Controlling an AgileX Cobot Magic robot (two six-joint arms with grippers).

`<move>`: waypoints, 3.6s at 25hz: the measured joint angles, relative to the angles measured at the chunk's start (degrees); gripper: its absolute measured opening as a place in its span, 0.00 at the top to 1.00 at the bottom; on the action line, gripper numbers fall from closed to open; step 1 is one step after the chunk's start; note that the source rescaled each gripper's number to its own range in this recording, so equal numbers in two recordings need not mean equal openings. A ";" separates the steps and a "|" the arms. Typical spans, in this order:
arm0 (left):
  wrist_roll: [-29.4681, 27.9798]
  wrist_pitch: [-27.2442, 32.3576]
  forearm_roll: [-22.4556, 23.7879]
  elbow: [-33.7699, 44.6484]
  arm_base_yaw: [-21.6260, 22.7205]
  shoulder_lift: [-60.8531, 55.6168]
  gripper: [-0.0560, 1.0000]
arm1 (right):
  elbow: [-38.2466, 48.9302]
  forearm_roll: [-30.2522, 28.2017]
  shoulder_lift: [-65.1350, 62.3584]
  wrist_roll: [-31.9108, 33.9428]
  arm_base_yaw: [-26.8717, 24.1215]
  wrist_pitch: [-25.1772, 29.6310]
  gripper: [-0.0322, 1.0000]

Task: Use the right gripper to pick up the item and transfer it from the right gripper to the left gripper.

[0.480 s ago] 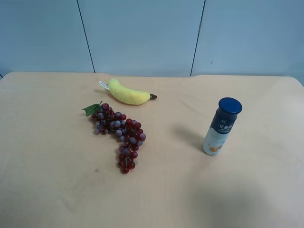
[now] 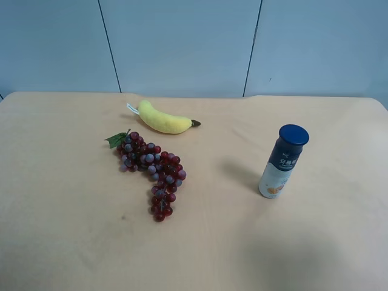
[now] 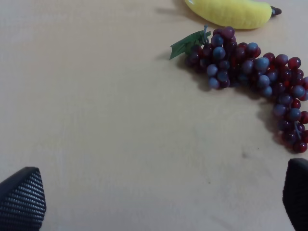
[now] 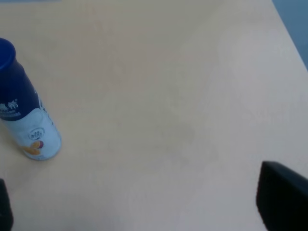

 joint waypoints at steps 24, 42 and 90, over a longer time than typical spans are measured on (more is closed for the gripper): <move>0.00 0.00 0.00 0.00 0.00 0.00 0.00 | -14.73 2.16 21.24 -2.10 1.48 2.38 0.00; 0.00 0.00 0.00 0.00 0.00 0.00 0.00 | -46.36 2.58 76.33 -2.11 21.56 7.70 0.00; 0.00 0.00 0.00 0.00 0.00 0.00 0.00 | -46.18 -3.05 99.71 -3.06 28.10 7.35 0.00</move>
